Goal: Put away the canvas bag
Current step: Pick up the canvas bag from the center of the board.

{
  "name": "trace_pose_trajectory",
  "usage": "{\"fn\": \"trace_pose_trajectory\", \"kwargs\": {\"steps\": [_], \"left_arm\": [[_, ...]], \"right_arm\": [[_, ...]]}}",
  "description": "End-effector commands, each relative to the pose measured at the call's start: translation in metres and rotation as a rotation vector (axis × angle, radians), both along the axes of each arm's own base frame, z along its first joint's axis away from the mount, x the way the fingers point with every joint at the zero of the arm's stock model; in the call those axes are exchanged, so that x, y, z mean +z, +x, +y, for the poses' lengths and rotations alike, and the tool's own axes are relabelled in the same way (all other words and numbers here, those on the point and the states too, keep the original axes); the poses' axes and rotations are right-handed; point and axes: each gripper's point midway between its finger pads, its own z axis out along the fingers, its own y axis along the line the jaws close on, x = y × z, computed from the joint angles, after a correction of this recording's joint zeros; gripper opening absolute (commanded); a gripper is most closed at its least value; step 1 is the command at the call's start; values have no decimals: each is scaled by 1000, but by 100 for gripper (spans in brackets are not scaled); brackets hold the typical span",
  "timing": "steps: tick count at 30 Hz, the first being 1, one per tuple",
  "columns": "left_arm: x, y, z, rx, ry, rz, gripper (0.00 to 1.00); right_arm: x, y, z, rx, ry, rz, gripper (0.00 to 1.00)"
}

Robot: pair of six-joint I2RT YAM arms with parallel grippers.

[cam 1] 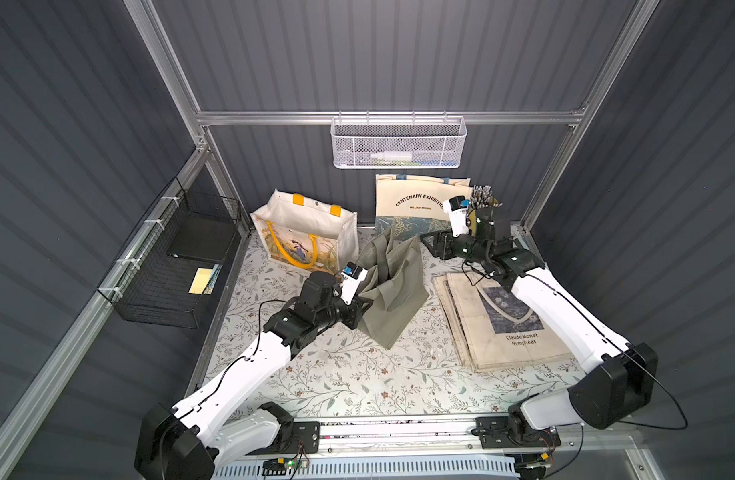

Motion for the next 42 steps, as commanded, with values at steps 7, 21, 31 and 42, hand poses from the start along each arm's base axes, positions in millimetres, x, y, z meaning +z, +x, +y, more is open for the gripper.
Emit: {"fn": "trace_pose_trajectory", "kwargs": {"steps": [7,21,31,42], "left_arm": [[16,-8,30,114,16,-104,58],[-4,-24,43,122,-36,-208,100],[-19,5,29,141,-45,-248,100],[-16,25,-5,29,-54,-233,78]], "right_arm": [[-5,10,48,98,-103,-19,56],[-12,9,58,121,-131,2,56],[2,4,58,124,-112,-19,56],[4,1,68,166,-53,-16,56]]}}
